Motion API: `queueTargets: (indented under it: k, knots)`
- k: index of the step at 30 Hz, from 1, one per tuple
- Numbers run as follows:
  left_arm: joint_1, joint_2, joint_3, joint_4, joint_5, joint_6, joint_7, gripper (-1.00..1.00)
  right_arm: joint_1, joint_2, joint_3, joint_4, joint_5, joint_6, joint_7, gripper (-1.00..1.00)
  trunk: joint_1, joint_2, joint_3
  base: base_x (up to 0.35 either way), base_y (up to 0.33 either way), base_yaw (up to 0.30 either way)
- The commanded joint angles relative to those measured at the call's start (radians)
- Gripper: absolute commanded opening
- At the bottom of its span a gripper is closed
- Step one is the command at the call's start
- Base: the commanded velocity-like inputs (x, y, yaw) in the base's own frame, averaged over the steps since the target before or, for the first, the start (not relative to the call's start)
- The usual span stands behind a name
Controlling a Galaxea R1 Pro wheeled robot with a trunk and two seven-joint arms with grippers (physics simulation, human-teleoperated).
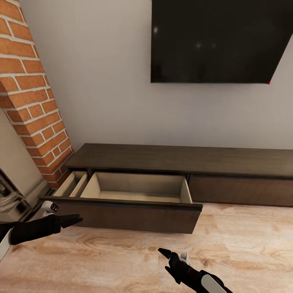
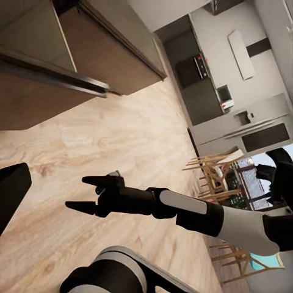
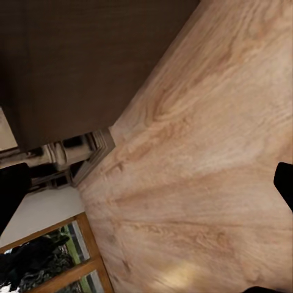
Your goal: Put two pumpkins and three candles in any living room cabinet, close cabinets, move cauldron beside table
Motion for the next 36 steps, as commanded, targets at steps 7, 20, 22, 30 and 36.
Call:
queueTargets:
  k: [7,20,22,30,36]
  knots:
    - [0.0,0.0,0.0,0.0,0.003,0.01,-0.001,1.0,-0.001,-0.005,0.005,0.007,-0.007,0.0,0.003,1.0,-0.027,0.049,0.021,0.0,0.0,0.0]
    - [0.0,0.0,0.001,0.0,0.008,0.01,-0.001,1.0,-0.001,-0.005,0.005,0.028,-0.008,-0.004,0.003,1.0,-0.073,0.133,0.059,-0.205,0.0,0.1]
    - [0.0,0.0,0.001,0.0,0.008,0.01,-0.001,1.0,0.0,-0.003,0.005,0.032,-0.008,-0.004,0.003,1.0,-0.073,0.133,0.059,-0.238,0.0,0.279]
    - [0.0,0.0,0.002,0.0,0.01,0.01,-0.003,1.0,-0.001,-0.001,0.005,0.036,-0.007,-0.004,0.001,1.0,-0.073,0.133,0.059,-0.24,0.0,0.289]
    - [0.0,0.0,0.004,0.0,0.01,0.01,-0.003,1.0,-0.001,-0.001,0.005,0.036,-0.007,-0.004,-0.002,1.0,-0.073,0.133,0.059,-0.253,0.0,0.292]
